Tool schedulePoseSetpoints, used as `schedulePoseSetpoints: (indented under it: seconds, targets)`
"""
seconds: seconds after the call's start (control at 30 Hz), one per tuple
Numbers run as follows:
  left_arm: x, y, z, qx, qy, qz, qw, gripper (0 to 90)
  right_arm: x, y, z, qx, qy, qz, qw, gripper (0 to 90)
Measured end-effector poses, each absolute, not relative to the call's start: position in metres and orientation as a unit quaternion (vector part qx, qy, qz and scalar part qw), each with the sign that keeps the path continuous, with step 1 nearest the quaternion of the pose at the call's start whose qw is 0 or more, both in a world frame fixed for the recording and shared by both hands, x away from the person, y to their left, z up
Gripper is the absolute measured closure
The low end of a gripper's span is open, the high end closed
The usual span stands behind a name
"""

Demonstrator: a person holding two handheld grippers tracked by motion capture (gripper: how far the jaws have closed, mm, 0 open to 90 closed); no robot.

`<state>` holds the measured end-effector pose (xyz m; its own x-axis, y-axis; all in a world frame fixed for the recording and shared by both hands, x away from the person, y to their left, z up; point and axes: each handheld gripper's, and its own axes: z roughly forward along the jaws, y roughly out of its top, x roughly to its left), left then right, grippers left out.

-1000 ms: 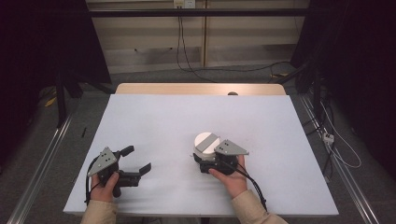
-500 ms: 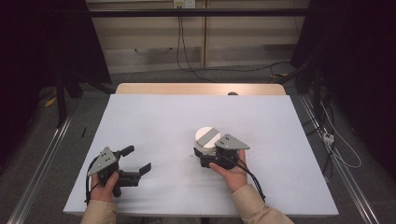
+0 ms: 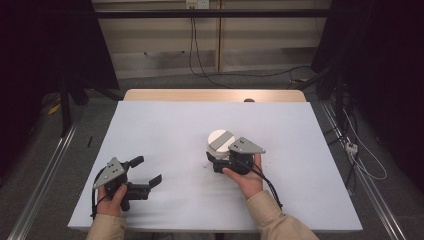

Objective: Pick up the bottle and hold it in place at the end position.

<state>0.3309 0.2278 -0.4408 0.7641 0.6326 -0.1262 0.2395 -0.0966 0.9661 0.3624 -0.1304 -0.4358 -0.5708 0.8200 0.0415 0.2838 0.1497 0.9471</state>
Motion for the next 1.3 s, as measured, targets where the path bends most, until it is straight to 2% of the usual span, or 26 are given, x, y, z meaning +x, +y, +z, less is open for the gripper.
schedulePoseSetpoints:
  seconds: [1.3]
  targets:
    - [0.332, 0.227, -0.441, 0.724, 0.3, 0.162, 0.599, 2.8, 0.396, -0.121, -0.433, 0.39, 0.719, 0.506, 0.272, 18.2]
